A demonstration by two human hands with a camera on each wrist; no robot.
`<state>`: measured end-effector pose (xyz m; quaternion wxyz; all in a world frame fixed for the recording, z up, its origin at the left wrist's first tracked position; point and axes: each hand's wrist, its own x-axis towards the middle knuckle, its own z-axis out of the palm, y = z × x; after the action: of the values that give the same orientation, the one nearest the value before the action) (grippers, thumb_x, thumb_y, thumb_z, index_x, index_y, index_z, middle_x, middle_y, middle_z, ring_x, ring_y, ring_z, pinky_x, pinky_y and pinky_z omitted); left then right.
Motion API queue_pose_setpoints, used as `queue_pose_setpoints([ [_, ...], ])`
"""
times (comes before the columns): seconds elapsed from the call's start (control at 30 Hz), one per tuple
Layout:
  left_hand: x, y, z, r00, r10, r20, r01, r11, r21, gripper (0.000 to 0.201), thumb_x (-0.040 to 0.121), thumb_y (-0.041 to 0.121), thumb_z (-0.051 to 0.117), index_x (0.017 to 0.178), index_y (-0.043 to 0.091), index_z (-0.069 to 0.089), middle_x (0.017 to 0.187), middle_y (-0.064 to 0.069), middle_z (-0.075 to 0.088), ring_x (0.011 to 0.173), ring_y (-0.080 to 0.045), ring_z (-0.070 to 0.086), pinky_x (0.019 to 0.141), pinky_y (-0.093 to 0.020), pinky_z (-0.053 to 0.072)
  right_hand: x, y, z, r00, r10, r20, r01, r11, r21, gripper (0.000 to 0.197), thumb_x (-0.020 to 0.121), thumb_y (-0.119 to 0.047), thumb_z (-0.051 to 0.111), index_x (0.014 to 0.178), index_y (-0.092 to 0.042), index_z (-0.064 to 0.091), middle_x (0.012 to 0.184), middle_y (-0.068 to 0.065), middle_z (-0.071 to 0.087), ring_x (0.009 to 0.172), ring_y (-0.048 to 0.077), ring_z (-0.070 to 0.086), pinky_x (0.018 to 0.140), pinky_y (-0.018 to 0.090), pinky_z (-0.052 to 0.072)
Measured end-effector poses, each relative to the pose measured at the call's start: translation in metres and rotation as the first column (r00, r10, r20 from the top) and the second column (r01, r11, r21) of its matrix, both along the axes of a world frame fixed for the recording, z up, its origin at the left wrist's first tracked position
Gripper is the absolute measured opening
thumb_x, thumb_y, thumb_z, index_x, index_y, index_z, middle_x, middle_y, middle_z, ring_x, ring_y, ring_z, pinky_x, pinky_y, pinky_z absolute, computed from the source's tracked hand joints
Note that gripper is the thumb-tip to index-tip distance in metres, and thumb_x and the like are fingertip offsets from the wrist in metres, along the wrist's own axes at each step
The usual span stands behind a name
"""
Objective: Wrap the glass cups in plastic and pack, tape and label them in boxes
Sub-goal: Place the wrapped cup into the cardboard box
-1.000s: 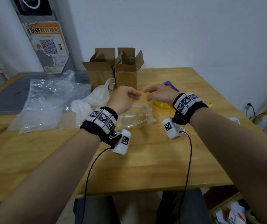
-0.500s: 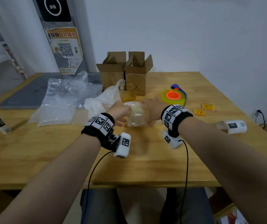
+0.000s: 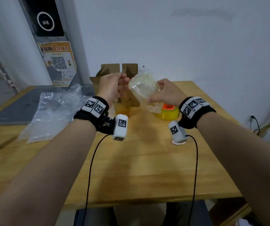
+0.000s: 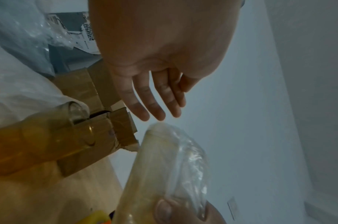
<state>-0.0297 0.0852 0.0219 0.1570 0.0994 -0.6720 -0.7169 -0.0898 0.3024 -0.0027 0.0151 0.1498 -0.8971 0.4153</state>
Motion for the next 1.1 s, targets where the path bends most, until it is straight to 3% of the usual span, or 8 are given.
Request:
queue_pose_setpoints([
  [0.1, -0.024, -0.008, 0.013, 0.998, 0.069, -0.015, -0.069, 0.998, 0.009, 0.020, 0.103, 0.020, 0.051, 0.103, 0.017, 0.071, 0.091, -0.002, 0.078, 0.081, -0.022, 0.069, 0.068, -0.036, 0.056, -0.018, 0.002, 0.018, 0.999, -0.047, 0.024, 0.049, 0.995, -0.085, 0.088, 0.056, -0.048, 0.096, 0.130, -0.018, 0.059, 0.118, -0.002, 0.066, 0.106, 0.018, 0.065, 0.087, 0.034, 0.054],
  [0.23, -0.055, -0.020, 0.017, 0.995, 0.084, 0.050, -0.072, 0.976, -0.206, 0.014, 0.100, 0.009, 0.059, 0.103, 0.017, 0.070, 0.102, -0.005, 0.074, 0.083, -0.019, 0.068, 0.077, -0.036, 0.060, -0.045, 0.000, 0.038, 0.997, -0.025, 0.073, 0.044, 0.963, -0.267, 0.049, 0.070, -0.051, 0.086, 0.105, -0.019, 0.074, 0.110, 0.009, 0.076, 0.102, 0.025, 0.072, 0.085, 0.041, 0.060],
  [0.37, -0.093, -0.033, 0.017, 0.964, 0.087, 0.253, 0.040, 0.888, -0.457, 0.011, 0.094, 0.004, 0.062, 0.087, 0.010, 0.069, 0.079, -0.009, 0.061, 0.062, -0.021, 0.056, 0.047, -0.026, 0.046, -0.076, -0.010, 0.050, 0.983, 0.052, 0.178, 0.039, 0.878, -0.478, 0.061, 0.072, -0.055, 0.084, 0.116, -0.014, 0.073, 0.114, 0.012, 0.077, 0.101, 0.031, 0.075, 0.090, 0.044, 0.062],
  [0.5, -0.132, -0.045, 0.010, 0.923, 0.130, 0.361, 0.098, 0.830, -0.549, 0.012, 0.094, 0.019, 0.061, 0.086, 0.009, 0.062, 0.087, -0.012, 0.062, 0.063, -0.025, 0.054, 0.058, -0.029, 0.045, -0.105, -0.028, 0.058, 0.955, 0.191, 0.227, -0.008, 0.783, -0.622, 0.054, 0.086, -0.051, 0.076, 0.123, -0.012, 0.070, 0.112, 0.012, 0.078, 0.104, 0.030, 0.075, 0.088, 0.042, 0.062],
  [0.6, -0.156, -0.054, 0.009, 0.919, 0.171, 0.356, 0.075, 0.809, -0.583, 0.029, 0.097, 0.026, 0.059, 0.109, 0.001, 0.067, 0.105, -0.015, 0.070, 0.088, -0.031, 0.067, 0.082, -0.038, 0.056, -0.129, -0.048, 0.058, 0.936, 0.245, 0.253, -0.012, 0.741, -0.671, 0.061, 0.083, -0.056, 0.075, 0.130, -0.017, 0.068, 0.119, 0.009, 0.076, 0.113, 0.029, 0.072, 0.096, 0.044, 0.058],
  [0.83, -0.182, -0.062, -0.009, 0.877, -0.031, 0.480, 0.175, 0.950, -0.258, 0.064, 0.106, 0.050, 0.048, 0.157, 0.012, 0.036, 0.157, -0.016, 0.042, 0.140, -0.043, 0.044, 0.110, -0.057, 0.042, -0.165, -0.079, 0.040, 0.856, 0.303, 0.419, 0.121, 0.670, -0.732, 0.072, 0.077, -0.066, 0.070, 0.134, -0.022, 0.064, 0.120, 0.010, 0.076, 0.096, 0.032, 0.072, 0.075, 0.035, 0.053],
  [1.0, -0.198, -0.072, -0.019, 0.944, 0.019, 0.328, 0.013, 0.995, -0.094, 0.066, 0.105, 0.056, 0.042, 0.162, 0.040, 0.012, 0.164, -0.010, 0.032, 0.139, -0.042, 0.045, 0.108, -0.066, 0.042, -0.182, -0.073, 0.022, 0.847, 0.252, 0.469, 0.214, 0.646, -0.733, 0.069, 0.081, -0.066, 0.066, 0.134, -0.022, 0.061, 0.122, 0.011, 0.073, 0.106, 0.035, 0.072, 0.079, 0.038, 0.055],
  [1.1, -0.207, -0.075, -0.020, 0.965, 0.063, 0.256, -0.039, 0.994, -0.098, 0.077, 0.103, 0.048, 0.054, 0.162, 0.042, 0.004, 0.163, -0.011, 0.035, 0.138, -0.040, 0.047, 0.105, -0.059, 0.047, -0.187, -0.068, 0.015, 0.840, 0.260, 0.476, 0.224, 0.633, -0.741, 0.066, 0.083, -0.065, 0.065, 0.133, -0.021, 0.060, 0.122, 0.013, 0.073, 0.114, 0.037, 0.070, 0.083, 0.040, 0.055],
])
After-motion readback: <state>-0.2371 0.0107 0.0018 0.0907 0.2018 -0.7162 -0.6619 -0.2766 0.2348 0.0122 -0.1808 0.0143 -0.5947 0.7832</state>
